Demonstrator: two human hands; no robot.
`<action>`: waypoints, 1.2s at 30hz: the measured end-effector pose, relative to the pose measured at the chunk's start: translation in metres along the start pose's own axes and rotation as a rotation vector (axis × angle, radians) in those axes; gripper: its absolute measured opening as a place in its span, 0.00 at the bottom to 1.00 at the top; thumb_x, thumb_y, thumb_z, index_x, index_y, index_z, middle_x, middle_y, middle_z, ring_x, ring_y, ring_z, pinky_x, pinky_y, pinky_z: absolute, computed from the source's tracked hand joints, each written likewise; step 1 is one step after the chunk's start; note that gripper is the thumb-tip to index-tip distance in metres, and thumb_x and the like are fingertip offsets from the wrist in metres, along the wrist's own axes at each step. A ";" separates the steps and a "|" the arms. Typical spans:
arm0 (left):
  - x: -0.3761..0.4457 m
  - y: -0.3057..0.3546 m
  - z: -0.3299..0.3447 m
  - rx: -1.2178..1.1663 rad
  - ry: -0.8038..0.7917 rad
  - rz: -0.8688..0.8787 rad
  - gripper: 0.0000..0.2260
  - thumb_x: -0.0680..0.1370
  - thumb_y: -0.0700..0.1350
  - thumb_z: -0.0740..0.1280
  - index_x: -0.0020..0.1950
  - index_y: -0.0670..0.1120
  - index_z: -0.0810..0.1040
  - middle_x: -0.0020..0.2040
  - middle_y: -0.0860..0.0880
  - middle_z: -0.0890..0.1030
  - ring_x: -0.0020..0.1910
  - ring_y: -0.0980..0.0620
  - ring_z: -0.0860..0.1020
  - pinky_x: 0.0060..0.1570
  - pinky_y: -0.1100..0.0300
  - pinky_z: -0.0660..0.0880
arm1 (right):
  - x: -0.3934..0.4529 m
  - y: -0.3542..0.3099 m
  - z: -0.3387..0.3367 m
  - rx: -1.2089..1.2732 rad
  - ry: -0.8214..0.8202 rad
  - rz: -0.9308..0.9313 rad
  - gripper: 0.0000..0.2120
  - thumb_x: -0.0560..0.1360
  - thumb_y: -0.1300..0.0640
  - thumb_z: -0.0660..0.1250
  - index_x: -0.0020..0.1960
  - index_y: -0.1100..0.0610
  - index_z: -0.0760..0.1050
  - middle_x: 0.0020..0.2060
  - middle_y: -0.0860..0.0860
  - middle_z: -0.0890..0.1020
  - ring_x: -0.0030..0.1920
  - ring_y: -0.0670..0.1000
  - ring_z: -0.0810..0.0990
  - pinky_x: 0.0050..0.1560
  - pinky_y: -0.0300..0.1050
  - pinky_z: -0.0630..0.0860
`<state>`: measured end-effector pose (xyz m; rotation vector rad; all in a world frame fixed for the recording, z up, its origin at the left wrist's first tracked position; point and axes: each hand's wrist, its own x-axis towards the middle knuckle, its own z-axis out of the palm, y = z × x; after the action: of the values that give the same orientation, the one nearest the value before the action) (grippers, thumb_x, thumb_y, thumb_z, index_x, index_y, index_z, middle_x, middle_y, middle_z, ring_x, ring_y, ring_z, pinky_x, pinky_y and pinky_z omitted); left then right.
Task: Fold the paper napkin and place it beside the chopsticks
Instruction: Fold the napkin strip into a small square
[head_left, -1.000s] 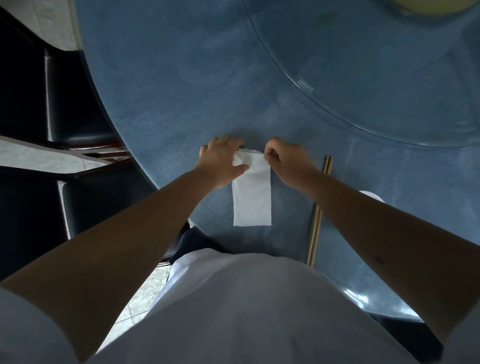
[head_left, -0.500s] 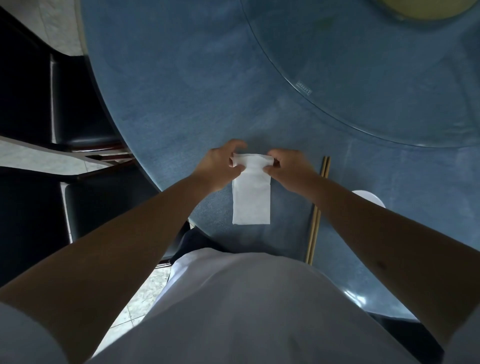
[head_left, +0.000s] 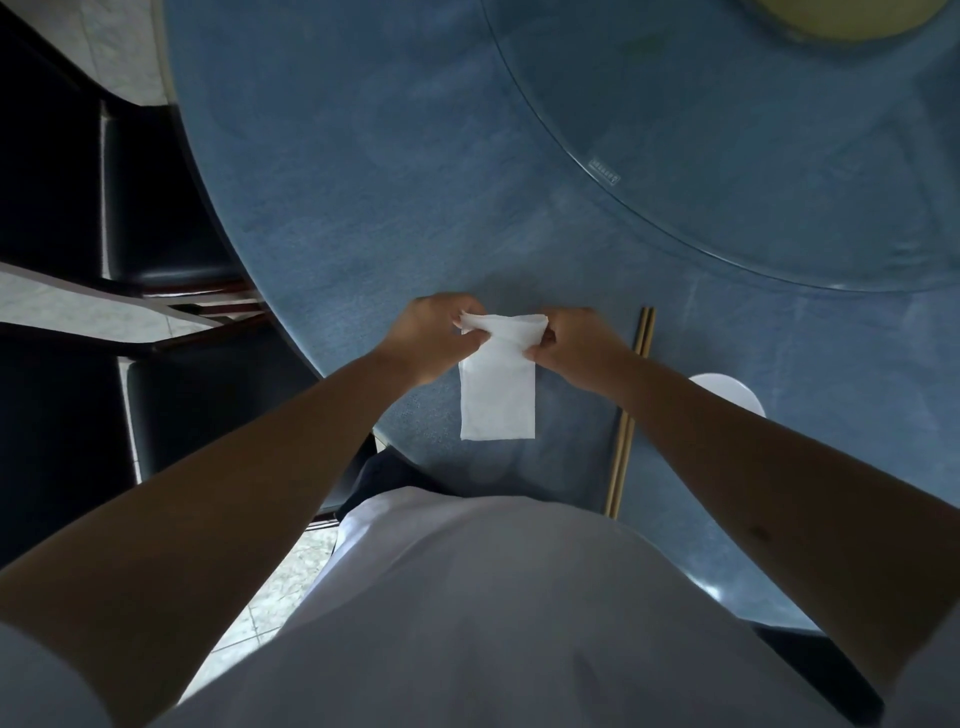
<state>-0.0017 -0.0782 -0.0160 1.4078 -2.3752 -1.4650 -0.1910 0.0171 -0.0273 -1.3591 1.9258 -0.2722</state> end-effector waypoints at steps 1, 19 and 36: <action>-0.002 -0.001 0.000 0.002 0.002 0.001 0.03 0.74 0.49 0.70 0.46 0.54 0.79 0.41 0.58 0.77 0.31 0.63 0.73 0.29 0.69 0.65 | -0.001 0.000 0.000 -0.009 -0.002 -0.009 0.12 0.70 0.56 0.70 0.51 0.59 0.80 0.42 0.57 0.84 0.43 0.56 0.81 0.43 0.50 0.78; -0.025 -0.022 0.004 0.497 0.088 0.500 0.09 0.69 0.34 0.69 0.43 0.46 0.81 0.43 0.49 0.81 0.45 0.47 0.76 0.46 0.57 0.65 | -0.032 0.012 0.016 -0.230 0.129 -0.303 0.06 0.70 0.62 0.67 0.46 0.55 0.77 0.46 0.52 0.78 0.51 0.55 0.74 0.45 0.43 0.64; -0.048 -0.037 0.016 0.556 0.198 0.487 0.05 0.69 0.40 0.72 0.44 0.46 0.84 0.47 0.47 0.81 0.49 0.43 0.78 0.47 0.49 0.72 | -0.048 0.020 0.031 -0.301 0.215 -0.256 0.04 0.75 0.56 0.65 0.47 0.54 0.78 0.50 0.50 0.77 0.55 0.53 0.72 0.52 0.51 0.73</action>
<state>0.0448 -0.0397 -0.0320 0.8566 -2.8229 -0.5517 -0.1769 0.0747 -0.0389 -1.8455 2.0256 -0.2681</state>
